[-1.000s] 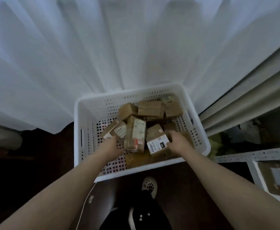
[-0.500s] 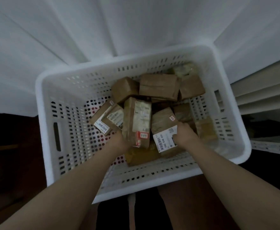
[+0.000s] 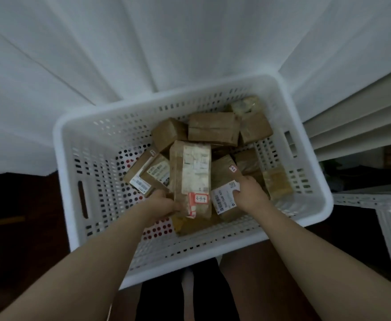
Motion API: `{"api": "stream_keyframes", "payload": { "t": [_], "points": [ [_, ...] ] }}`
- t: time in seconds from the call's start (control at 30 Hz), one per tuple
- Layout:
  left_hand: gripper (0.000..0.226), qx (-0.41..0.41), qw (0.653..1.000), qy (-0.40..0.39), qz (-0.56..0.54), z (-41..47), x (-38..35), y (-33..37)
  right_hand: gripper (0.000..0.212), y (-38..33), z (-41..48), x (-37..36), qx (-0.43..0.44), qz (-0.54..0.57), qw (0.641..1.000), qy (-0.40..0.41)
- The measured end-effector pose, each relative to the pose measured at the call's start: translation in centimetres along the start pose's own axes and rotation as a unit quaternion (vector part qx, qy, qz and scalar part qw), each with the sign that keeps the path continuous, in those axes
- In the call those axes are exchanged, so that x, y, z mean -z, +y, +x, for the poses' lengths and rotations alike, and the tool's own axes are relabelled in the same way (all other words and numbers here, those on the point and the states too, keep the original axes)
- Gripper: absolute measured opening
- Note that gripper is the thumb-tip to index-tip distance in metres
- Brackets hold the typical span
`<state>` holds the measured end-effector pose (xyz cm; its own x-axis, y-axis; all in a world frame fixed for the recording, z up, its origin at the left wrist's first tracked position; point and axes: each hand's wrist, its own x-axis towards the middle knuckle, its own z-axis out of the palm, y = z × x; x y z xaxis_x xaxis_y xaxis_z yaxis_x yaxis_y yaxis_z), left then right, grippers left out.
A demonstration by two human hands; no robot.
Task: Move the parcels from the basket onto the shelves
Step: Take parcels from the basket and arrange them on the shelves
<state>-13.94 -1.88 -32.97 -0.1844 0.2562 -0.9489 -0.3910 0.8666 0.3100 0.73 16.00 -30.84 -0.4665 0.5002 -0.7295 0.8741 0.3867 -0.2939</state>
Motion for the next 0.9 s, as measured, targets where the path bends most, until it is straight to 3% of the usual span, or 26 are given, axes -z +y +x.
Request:
{"api": "stream_keyframes", "payload": {
  "t": [0.23, 0.37, 0.47, 0.6, 0.73, 0.9],
  "points": [
    [0.029, -0.068, 0.994, -0.084, 0.006, -10.0, 2.4, 3.6, 0.051, -5.2, -8.3, 4.8, -0.008, 0.329, 0.944, 0.031],
    [0.058, -0.111, 0.985, -0.136, 0.0, -15.0, 2.2, 5.0, 0.052, -5.4, -13.7, 6.0, -0.01, 0.462, 0.886, 0.044],
    [0.063, -0.128, 0.975, -0.174, 0.047, -18.4, 1.2, 5.7, 0.055, -4.5, -18.0, 6.6, -0.013, 0.549, 0.832, 0.076],
    [0.064, -0.15, 0.957, -0.208, 0.139, -22.0, -2.0, 6.1, 0.036, -1.8, -23.8, 6.9, 0.007, 0.596, 0.798, 0.096],
    [0.053, -0.206, 0.93, -0.217, 0.215, -25.1, -7.1, 6.9, 0.037, 2.3, -29.1, 6.3, -0.013, 0.632, 0.763, 0.137],
    [0.042, -0.271, 0.906, -0.246, 0.211, -30.0, -16.4, 7.6, 0.04, 9.1, -35.6, 4.6, -0.036, 0.652, 0.737, 0.178]
  ]
}}
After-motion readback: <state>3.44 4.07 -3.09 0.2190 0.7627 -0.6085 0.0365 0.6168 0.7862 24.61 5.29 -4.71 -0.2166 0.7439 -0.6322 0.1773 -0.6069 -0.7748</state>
